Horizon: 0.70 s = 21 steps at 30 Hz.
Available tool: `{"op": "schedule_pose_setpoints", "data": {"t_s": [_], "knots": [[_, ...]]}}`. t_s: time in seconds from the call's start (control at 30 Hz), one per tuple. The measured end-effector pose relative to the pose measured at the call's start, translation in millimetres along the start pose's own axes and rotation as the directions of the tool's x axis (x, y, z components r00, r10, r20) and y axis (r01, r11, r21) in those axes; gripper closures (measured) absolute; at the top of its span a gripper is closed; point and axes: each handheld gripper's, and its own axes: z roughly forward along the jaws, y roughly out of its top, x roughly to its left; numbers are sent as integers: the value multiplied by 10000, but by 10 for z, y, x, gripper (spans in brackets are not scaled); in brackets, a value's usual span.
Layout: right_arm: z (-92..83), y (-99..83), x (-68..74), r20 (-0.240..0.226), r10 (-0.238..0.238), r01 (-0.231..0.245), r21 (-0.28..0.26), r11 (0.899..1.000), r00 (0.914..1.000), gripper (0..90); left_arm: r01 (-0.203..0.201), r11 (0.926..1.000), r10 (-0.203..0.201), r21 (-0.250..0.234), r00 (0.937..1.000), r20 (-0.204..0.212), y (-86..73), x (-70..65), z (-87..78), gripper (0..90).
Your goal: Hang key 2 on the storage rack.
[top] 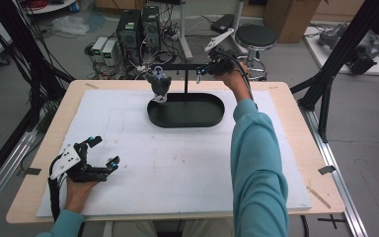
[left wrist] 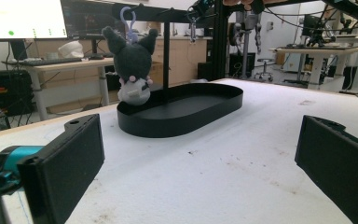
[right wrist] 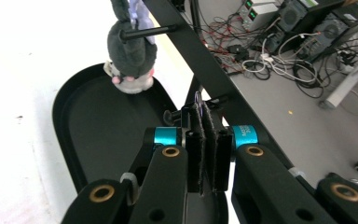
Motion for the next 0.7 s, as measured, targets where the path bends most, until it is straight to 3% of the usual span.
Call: {"op": "schedule_pose_setpoints", "data": {"t_s": [0.1, 0.17, 0.2, 0.27, 0.4, 0.47, 0.53, 0.6, 0.63, 0.7], "knots": [[2, 5, 6, 158, -33, 33, 6, 10000, 9999, 859, -1, 10000, 1, -1, 10000, 1, 0, 0, 0, 17], [5, 1, 1, 220, 102, -99, -141, 9999, 9997, 780, -9, 10000, 9, 0, 10000, 0, 0, 0, 0, 17], [8, -5, -4, 107, 185, -184, -122, 9998, 9998, 779, -9, 10000, 9, 3, 10000, 4, 0, -1, 0, 17], [2, -9, 7, 363, 31, -35, 125, 9999, 9993, 758, -10, 10000, 10, -8, 10000, -4, 0, -2, 1, 17], [-70, -12, -5, 446, 406, -390, -367, 9986, 9982, 699, -9, 10000, 9, 2, 10000, 1, 0, -1, 0, 17], [-117, -13, -7, 625, 547, -508, -623, 9968, 9965, 611, -10, 10000, 10, 5, 10000, -1, 0, -1, 0, 17], [-161, -28, 12, 735, 905, -830, -992, 9916, 9932, 425, -8, 10000, 8, 1, 10000, -3, 0, -1, 0, 17], [-215, -47, 61, 874, 990, -862, -1397, 9864, 9912, 260, -9, 10000, 9, 12, 10000, -2, 0, -1, 0, 17], [-241, -62, 71, 806, 909, -765, -1665, 9831, 9926, 190, -1, 10000, 1, 3, 10000, -7, 0, -1, 0, 17], [-287, -83, 101, 92, 1105, -1068, -1886, 9762, 9938, 145, -13, 10000, 13, 10, 10000, -10, 1, 0, 0, 17]]}}
